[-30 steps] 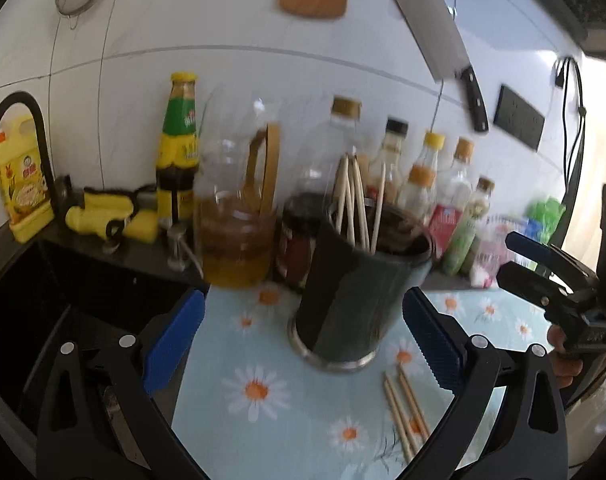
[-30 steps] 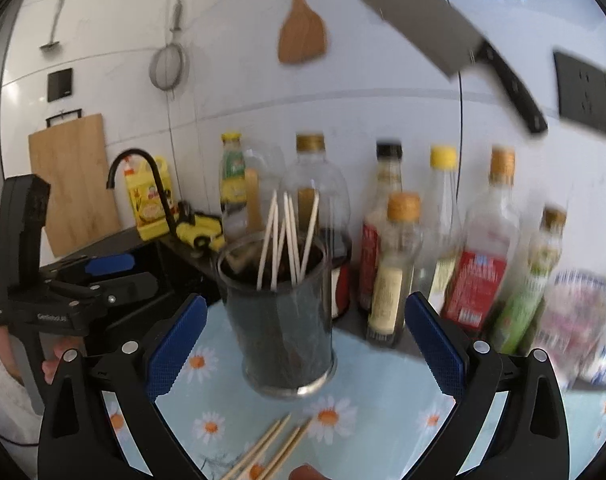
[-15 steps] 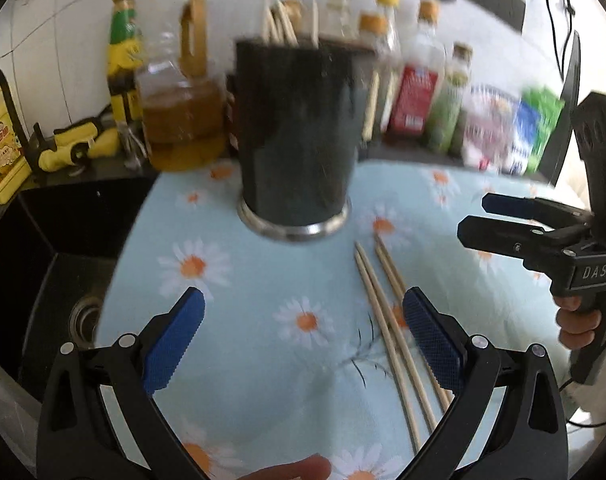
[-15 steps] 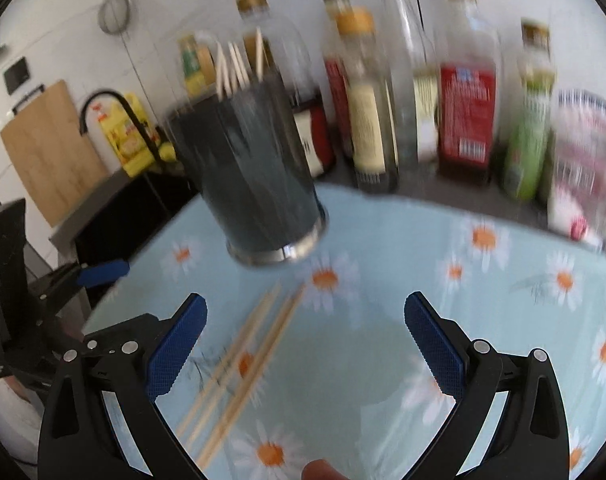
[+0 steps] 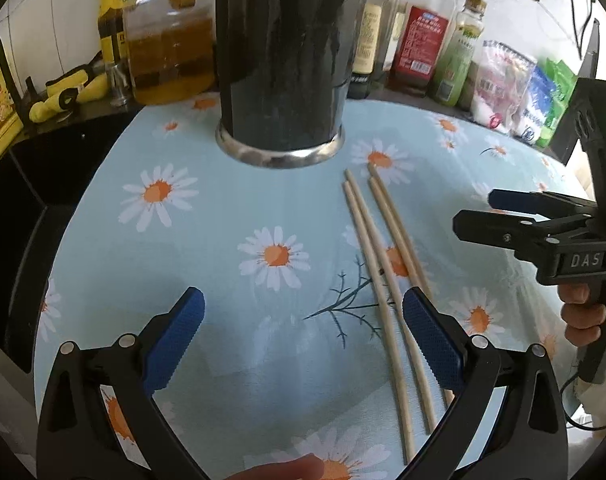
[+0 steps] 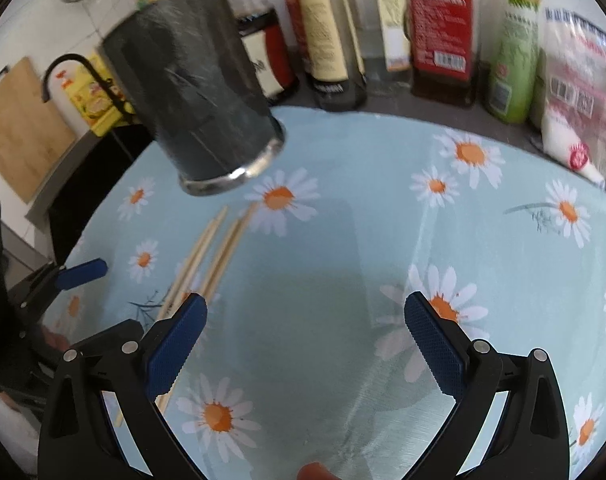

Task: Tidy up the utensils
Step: 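Move both open tools back down to the loose chopsticks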

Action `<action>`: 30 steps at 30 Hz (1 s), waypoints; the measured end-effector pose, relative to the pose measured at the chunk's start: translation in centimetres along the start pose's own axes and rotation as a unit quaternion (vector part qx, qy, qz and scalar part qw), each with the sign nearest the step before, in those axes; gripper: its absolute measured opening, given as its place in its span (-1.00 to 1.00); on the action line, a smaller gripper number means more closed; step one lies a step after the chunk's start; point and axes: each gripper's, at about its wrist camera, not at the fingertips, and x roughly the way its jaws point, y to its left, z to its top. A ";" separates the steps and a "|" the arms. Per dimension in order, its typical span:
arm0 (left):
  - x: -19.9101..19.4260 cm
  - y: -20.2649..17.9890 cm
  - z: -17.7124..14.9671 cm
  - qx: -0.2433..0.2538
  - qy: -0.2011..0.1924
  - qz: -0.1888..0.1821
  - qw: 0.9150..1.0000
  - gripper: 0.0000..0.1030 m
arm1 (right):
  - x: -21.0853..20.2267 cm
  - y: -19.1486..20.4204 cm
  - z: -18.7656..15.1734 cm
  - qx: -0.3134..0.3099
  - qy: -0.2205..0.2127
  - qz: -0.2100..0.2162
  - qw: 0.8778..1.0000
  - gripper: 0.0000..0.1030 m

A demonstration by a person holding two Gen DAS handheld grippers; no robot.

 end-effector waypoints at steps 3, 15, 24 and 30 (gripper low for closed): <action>0.7 0.1 0.2 0.006 0.015 0.014 1.000 0.89 | 0.2 0.2 -0.1 0.000 0.001 -0.007 1.000 0.84; 1.5 -0.3 1.0 0.040 0.038 0.028 0.998 0.91 | 0.9 1.1 0.4 0.011 0.013 -0.047 0.999 0.84; 1.5 0.0 1.3 0.073 0.055 0.009 0.996 0.91 | 1.9 2.9 0.9 0.006 0.039 -0.087 0.995 0.84; 1.6 0.2 1.4 0.096 0.056 -0.008 0.994 0.92 | 2.7 4.2 1.1 0.010 0.057 -0.113 0.992 0.86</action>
